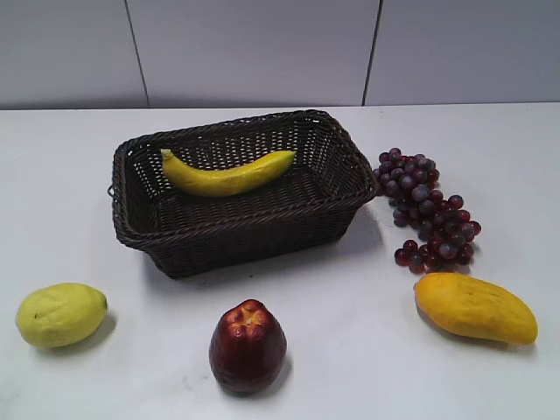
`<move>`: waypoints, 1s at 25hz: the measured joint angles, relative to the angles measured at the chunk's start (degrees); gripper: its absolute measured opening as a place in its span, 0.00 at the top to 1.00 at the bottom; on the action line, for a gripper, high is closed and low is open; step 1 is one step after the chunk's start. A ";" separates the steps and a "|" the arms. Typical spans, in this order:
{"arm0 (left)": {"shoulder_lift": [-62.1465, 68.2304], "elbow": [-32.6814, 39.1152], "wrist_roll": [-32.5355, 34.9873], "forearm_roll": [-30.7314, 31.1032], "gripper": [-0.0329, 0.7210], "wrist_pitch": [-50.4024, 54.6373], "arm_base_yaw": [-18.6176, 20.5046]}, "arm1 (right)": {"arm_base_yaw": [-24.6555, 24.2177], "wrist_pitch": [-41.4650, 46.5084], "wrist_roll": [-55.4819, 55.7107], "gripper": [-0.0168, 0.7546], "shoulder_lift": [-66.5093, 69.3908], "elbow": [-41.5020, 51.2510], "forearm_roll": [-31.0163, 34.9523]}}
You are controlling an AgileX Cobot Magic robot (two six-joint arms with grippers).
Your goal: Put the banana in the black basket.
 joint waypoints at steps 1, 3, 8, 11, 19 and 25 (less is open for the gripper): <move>0.00 0.22 0.40 -0.12 0.17 -0.72 0.00 | 0.00 0.00 0.00 0.35 0.00 0.00 0.00; 0.00 0.95 0.94 -0.65 0.17 -2.46 0.00 | 0.00 0.00 0.00 0.35 0.00 0.00 0.00; 0.00 1.63 1.39 -1.48 0.17 -3.69 0.00 | 0.00 0.00 0.00 0.35 0.00 0.00 0.00; 0.00 1.69 1.39 -1.59 0.18 -3.74 0.00 | 0.00 0.00 0.00 0.35 0.00 0.00 0.00; 0.00 1.90 1.44 -1.66 0.19 -3.81 0.00 | 0.00 0.00 0.00 0.35 0.00 0.00 0.00; -2.98 1.90 1.44 -1.72 0.19 -3.81 1.61 | 0.00 0.00 0.00 0.35 0.00 0.00 0.00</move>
